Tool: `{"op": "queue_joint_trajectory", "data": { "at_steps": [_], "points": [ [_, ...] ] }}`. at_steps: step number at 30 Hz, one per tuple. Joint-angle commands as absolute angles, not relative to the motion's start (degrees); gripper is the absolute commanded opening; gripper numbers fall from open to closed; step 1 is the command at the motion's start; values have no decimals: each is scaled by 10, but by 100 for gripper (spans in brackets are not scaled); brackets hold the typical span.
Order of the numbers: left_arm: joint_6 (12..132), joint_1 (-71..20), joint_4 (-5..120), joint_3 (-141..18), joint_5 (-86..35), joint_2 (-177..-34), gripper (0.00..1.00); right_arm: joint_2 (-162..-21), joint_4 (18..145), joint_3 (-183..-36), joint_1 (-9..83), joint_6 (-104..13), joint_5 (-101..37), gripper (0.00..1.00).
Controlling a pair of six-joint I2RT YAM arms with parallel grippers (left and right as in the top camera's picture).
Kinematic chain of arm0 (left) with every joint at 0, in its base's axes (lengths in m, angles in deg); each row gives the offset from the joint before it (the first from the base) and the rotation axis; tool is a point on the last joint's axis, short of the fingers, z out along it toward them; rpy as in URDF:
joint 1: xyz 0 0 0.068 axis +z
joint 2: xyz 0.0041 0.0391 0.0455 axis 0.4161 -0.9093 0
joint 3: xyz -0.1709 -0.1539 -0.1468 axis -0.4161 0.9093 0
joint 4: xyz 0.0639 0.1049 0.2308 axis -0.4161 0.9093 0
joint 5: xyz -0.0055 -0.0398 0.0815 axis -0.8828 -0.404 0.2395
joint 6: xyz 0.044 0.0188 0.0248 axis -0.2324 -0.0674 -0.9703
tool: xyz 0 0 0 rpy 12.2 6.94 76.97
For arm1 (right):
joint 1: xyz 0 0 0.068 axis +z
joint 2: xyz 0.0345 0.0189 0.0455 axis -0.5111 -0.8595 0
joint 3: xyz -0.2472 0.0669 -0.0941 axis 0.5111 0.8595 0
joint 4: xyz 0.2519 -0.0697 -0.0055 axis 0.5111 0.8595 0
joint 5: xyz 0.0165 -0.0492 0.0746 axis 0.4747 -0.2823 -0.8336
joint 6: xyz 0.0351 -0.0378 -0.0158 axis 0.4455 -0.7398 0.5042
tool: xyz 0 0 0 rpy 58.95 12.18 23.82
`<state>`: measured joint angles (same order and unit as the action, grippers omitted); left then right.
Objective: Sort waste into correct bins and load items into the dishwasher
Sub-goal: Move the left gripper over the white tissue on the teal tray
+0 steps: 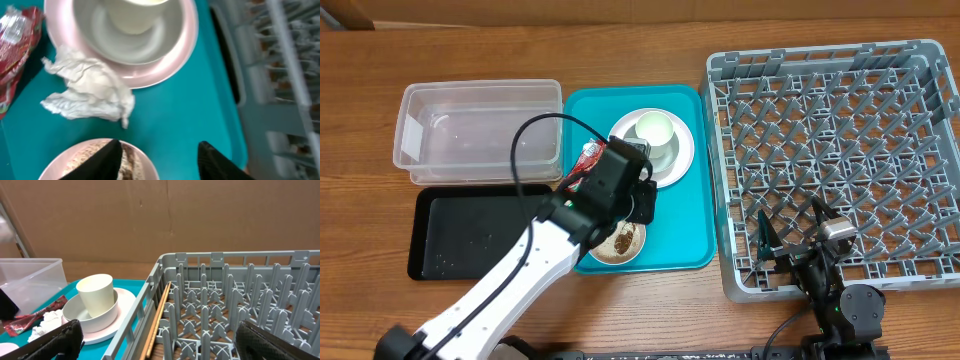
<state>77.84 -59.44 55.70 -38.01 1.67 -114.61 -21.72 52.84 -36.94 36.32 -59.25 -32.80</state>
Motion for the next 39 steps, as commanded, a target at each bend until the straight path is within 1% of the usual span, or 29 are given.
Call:
{"op": "queue_joint_trajectory", "data": {
  "at_steps": [1, 5, 9, 12, 15, 22, 24, 26, 28, 31, 32, 33, 39],
  "points": [
    [789, -596, 553, -392, 58, -1192, 54, -210, 525, -363, 359, -594, -325, 100],
    [790, -595, 551, -392, 95, -1235, 59, -210, 525, -363, 359, -594, -325, 100],
    [789, -595, 548, -392, 145, -1266, 61, -210, 525, -363, 359, -594, -325, 100],
    [789, -595, 541, -392, 150, -1281, 62, -210, 525, -363, 359, -594, -325, 100],
    [789, -595, 529, -392, 159, -1298, 65, -210, 525, -363, 359, -594, -325, 100],
    [777, -594, 498, -392, 162, -1333, 66, -210, 525, -363, 359, -594, -325, 100],
    [767, -594, 496, -392, 164, -1335, 58, -210, 525, -363, 359, -594, -325, 100],
    [763, -594, 495, -392, 171, -1334, 43, -210, 525, -363, 359, -594, -325, 100],
    [762, -594, 492, -392, 180, -1334, 29, -210, 525, -363, 359, -594, -325, 100],
    [762, -594, 489, -392, 190, -1334, 14, -210, 525, -363, 359, -594, -325, 100],
    [762, -594, 489, -392, 190, -1334, 7, -210, 525, -363, 359, -594, -325, 100],
    [762, -594, 489, -392, 190, -1334, 4, -210, 525, -363, 359, -594, -325, 100],
    [759, -594, 489, -396, 192, -1334, 4, -210, 525, -363, 359, -594, -325, 100]
  ]
}}
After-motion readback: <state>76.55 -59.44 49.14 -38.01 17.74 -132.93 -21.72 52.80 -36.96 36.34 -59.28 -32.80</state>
